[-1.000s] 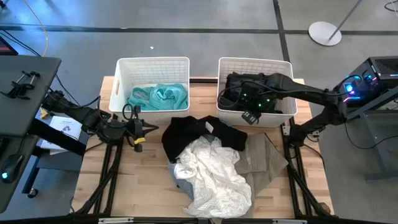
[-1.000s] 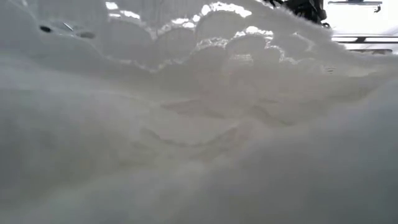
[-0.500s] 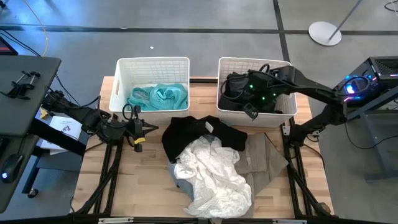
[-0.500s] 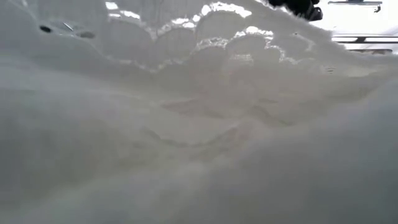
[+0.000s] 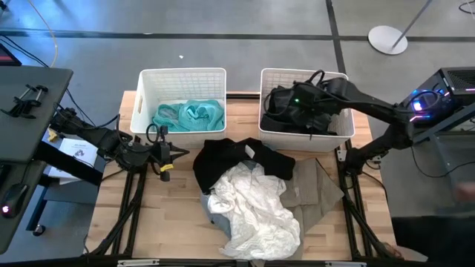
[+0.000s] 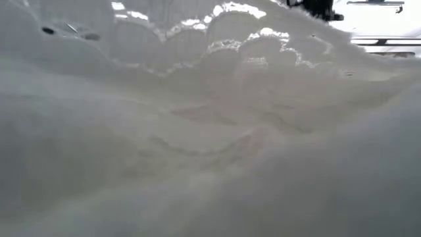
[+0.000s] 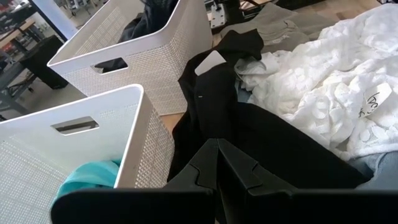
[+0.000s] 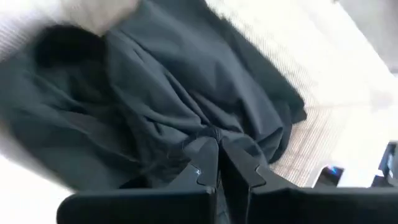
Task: Sort clothes
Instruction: Put the dark blue shorts into the right white laundry bin, then put the black pants into the right white laundry bin
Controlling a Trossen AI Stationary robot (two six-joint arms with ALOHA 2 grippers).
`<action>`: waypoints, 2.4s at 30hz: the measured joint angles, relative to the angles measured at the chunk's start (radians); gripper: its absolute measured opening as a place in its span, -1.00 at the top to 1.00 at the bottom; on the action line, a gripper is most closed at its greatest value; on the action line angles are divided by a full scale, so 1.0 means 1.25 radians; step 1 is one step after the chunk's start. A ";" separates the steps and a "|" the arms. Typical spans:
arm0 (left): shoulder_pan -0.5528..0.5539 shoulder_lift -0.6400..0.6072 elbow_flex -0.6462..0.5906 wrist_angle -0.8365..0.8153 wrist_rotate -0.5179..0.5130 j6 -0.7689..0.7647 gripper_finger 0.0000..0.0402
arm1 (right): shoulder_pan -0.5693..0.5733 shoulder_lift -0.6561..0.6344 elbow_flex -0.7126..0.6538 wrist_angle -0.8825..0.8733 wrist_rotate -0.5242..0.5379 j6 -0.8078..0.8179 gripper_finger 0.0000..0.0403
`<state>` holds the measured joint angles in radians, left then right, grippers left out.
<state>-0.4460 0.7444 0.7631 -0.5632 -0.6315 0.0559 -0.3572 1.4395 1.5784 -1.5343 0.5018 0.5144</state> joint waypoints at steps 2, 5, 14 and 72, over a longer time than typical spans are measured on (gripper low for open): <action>0.000 0.000 0.000 0.000 0.000 0.000 1.00 | -0.032 0.000 -0.066 0.032 -0.012 -0.018 1.00; 0.000 0.000 0.000 0.000 0.000 0.006 1.00 | -0.089 0.001 -0.174 0.156 -0.050 -0.064 1.00; 0.000 0.000 0.000 0.003 0.000 0.020 1.00 | -0.215 0.000 -0.468 0.624 -0.280 -0.167 1.00; 0.000 0.000 0.000 0.046 0.000 0.061 1.00 | 0.604 -0.116 -0.535 0.805 -0.031 0.121 0.19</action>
<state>-0.4458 0.7443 0.7631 -0.5056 -0.6319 0.1326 0.3981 1.2949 0.9092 -0.5282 0.4625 0.6661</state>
